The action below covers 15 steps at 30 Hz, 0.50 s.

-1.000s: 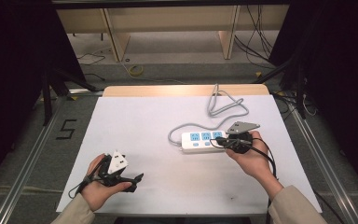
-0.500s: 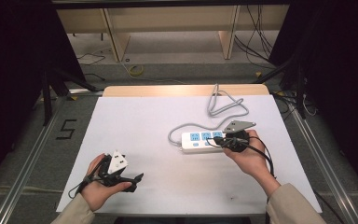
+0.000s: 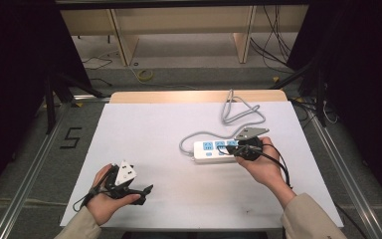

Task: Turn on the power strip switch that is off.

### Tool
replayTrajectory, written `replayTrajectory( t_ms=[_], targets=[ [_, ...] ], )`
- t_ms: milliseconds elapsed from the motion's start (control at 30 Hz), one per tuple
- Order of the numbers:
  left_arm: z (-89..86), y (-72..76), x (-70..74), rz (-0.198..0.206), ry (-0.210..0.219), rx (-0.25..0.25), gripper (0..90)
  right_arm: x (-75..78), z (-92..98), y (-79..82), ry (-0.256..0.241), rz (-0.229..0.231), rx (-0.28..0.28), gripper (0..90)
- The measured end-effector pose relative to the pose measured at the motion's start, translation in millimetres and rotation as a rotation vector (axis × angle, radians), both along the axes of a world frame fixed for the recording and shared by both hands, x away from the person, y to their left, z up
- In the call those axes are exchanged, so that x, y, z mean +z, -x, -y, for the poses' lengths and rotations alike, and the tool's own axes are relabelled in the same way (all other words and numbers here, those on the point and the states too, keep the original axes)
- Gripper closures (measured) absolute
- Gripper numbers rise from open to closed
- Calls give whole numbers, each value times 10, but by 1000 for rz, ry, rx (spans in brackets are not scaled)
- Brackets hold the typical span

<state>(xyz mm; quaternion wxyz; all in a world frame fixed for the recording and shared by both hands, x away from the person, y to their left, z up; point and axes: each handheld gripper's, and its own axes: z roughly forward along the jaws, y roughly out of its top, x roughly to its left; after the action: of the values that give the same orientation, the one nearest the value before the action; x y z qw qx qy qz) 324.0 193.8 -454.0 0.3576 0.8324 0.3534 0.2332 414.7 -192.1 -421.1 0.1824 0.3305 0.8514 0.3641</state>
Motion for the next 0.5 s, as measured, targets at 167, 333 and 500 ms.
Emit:
replayTrajectory(
  t_ms=[167,333,500],
  targets=[
    [0,0,0,1,0,1,86,-1,-26,-23,3,-9,2,900],
    [0,0,-1,1,0,1,86,-9,-46,-47,9,-17,2,900],
    [1,0,-1,0,1,0,86,-15,-64,-70,17,-23,1,900]
  ],
)
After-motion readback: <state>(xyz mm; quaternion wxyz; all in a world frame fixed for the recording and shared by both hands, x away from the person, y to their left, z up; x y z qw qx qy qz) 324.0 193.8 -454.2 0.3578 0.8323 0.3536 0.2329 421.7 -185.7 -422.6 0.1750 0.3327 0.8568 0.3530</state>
